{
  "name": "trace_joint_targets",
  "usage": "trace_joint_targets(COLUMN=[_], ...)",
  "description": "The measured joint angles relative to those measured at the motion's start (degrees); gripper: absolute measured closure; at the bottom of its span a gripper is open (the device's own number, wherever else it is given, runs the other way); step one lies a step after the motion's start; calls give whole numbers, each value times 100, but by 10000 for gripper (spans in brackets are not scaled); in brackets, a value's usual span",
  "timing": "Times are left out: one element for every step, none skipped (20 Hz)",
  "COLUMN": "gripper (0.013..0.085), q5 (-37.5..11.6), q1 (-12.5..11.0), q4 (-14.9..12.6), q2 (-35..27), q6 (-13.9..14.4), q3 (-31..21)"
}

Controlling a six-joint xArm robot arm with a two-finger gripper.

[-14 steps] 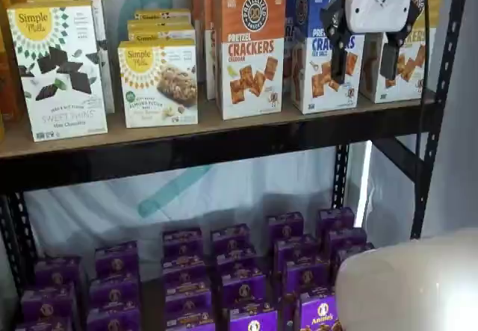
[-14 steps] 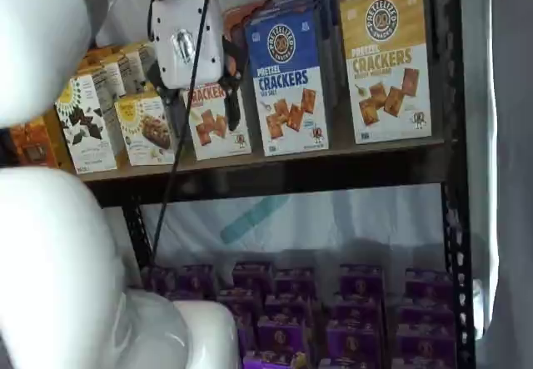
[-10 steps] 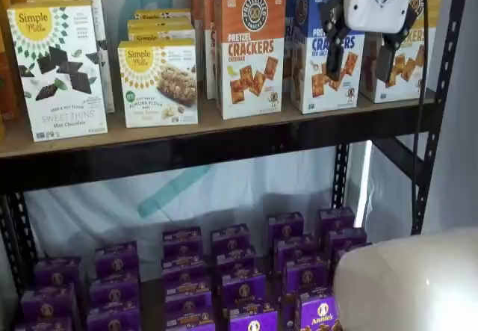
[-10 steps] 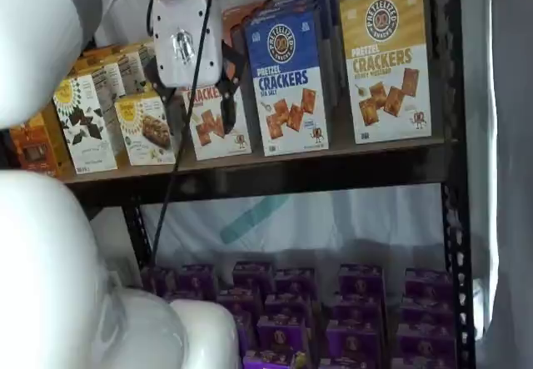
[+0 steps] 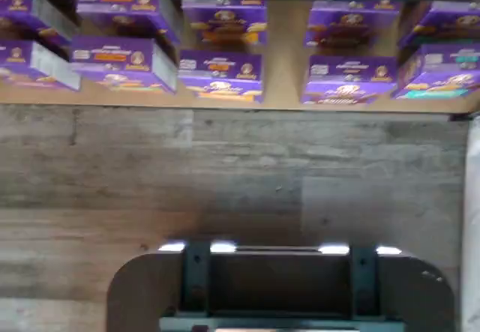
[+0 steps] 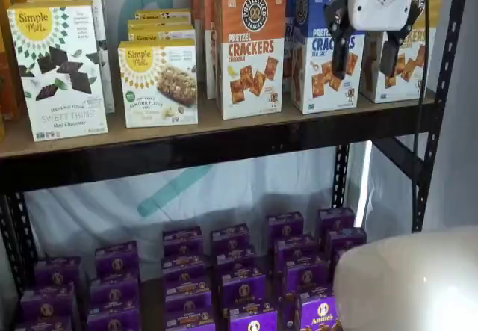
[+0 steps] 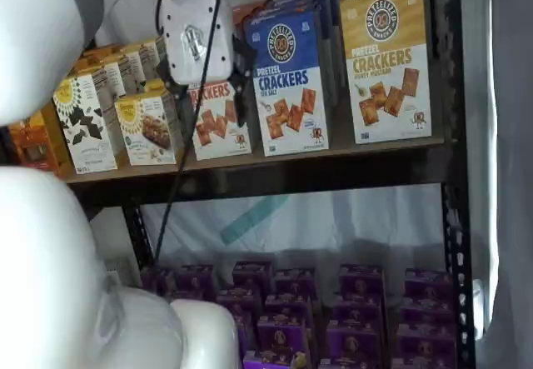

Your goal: Retrieve the yellow and white box located on the top shelf, the sixth one from the left

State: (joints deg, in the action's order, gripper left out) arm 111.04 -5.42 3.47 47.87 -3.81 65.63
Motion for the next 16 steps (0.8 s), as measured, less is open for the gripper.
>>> trace_joint_targets(gripper=[130, 130, 130, 130, 130, 130, 130, 130, 130, 130, 130, 130, 130, 130, 130, 130], q5=[-61, -143, -207, -300, -385, -479, -580, -723, -875, -995, -1102, -1224, -1393, -1512, -1608, -1709], q1=[-75, -167, -254, -392, -509, -635, -744, -866, -990, -1114, -1215, -1293, -1394, -1489, -1598, -1703], q4=[-70, -155, -203, -251, -281, -304, -333, -386, -462, -499, -522, -556, -574, -565, -521, -470], q2=[-20, -44, -63, -85, -104, -121, -135, -147, -169, -201, -223, -226, -223, -228, -247, -267], q6=[-98, -221, -323, -472, -595, -723, -835, -970, -1102, -1229, -1326, -1401, -1490, -1570, -1658, -1747], q3=[-2, -9, -14, -22, -29, -38, -49, -70, -90, -101, -117, -150, -195, -221, -232, -246])
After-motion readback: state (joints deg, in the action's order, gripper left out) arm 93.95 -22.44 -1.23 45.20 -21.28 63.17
